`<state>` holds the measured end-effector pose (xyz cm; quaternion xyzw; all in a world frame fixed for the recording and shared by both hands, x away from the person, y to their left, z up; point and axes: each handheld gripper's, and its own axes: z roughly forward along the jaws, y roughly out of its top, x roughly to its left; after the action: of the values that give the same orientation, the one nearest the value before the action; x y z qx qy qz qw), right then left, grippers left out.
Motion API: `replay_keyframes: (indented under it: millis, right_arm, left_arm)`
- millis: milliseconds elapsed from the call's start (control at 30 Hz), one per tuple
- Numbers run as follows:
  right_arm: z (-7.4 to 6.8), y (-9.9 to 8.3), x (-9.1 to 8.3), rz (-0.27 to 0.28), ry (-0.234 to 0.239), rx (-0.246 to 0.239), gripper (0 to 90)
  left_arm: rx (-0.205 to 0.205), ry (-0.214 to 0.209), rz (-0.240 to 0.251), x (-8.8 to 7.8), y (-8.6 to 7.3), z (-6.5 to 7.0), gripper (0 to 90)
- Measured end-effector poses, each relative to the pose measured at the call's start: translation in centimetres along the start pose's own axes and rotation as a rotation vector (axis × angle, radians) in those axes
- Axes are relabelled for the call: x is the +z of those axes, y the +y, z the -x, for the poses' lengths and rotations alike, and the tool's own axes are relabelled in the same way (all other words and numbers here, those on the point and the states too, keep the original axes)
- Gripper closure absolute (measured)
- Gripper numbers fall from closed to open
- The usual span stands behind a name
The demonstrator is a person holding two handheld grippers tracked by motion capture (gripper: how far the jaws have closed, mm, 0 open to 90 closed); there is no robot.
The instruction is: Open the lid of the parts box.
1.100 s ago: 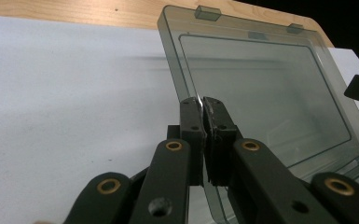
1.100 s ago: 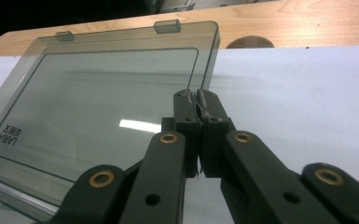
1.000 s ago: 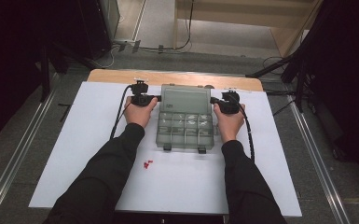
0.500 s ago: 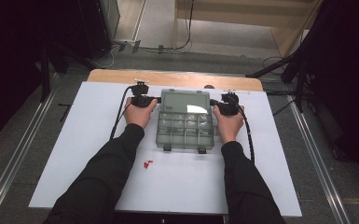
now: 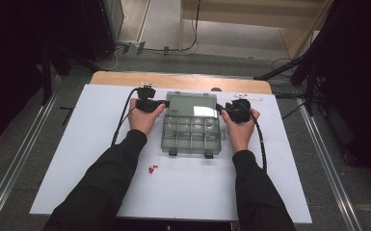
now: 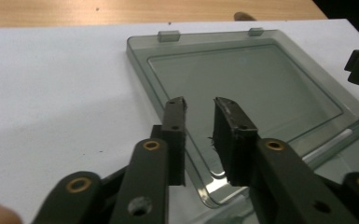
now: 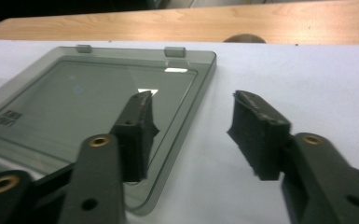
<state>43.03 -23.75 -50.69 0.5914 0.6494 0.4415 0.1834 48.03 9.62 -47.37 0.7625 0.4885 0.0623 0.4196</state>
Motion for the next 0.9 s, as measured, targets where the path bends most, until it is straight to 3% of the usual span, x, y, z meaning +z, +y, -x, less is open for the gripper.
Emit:
replay_keyframes:
  millis: [200, 367, 433, 533, 667, 733, 800, 900]
  right_arm:
    - [-0.1, -0.5, -1.7, 0.048, 0.016, -0.039, 24.3]
    - [-0.2, -0.9, -2.9, 0.066, 0.044, -0.071, 13.2]
    - [-0.3, -1.1, -3.3, 0.068, 0.045, -0.085, 11.9]
    - [-0.3, -1.5, -4.1, 0.089, 0.051, -0.087, 0.3]
    - [-0.5, -2.0, -5.1, 0.106, 0.014, -0.088, 0.0]
    - [-0.4, -2.2, -5.7, 0.117, 0.017, -0.084, 0.0]
    - [-0.4, -2.6, -6.2, 0.128, 0.018, -0.082, 0.0]
    - [-0.4, -3.1, -7.1, 0.141, 0.022, -0.083, 0.0]
  left_arm:
    - [0.021, -0.042, -0.021, -0.8, -0.2, 0.7, 52.6]
    - [0.058, -0.066, -0.04, -1.6, -0.6, 1.3, 40.1]
    - [0.061, -0.065, -0.042, -2.0, -0.7, 1.4, 32.3]
    - [0.08, -0.086, -0.044, -2.6, -1.0, 1.5, 19.0]
    - [0.11, -0.091, -0.056, -3.3, -1.4, 1.8, 8.6]
    - [0.121, -0.093, -0.052, -3.9, -1.6, 1.8, 7.6]
    - [0.138, -0.107, -0.05, -4.4, -1.8, 1.9, 0.0]
    - [0.159, -0.116, -0.036, -5.1, -2.2, 2.1, 0.0]
